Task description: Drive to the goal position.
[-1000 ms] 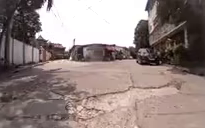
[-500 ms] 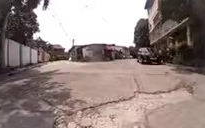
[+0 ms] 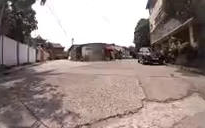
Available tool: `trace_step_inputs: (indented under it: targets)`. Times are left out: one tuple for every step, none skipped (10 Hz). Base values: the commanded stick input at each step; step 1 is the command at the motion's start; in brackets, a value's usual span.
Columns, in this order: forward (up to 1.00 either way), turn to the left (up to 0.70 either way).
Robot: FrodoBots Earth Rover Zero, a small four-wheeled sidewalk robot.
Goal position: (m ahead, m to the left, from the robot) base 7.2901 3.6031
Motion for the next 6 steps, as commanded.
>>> trace_step_inputs:
  targets:
    - [0.7, 0.0]
    - [0.7, 0.0]
    - [0.7, 0.0]
    - [0.7, 0.0]
    - [0.7, 0.0]
    - [0.7, 0.0]
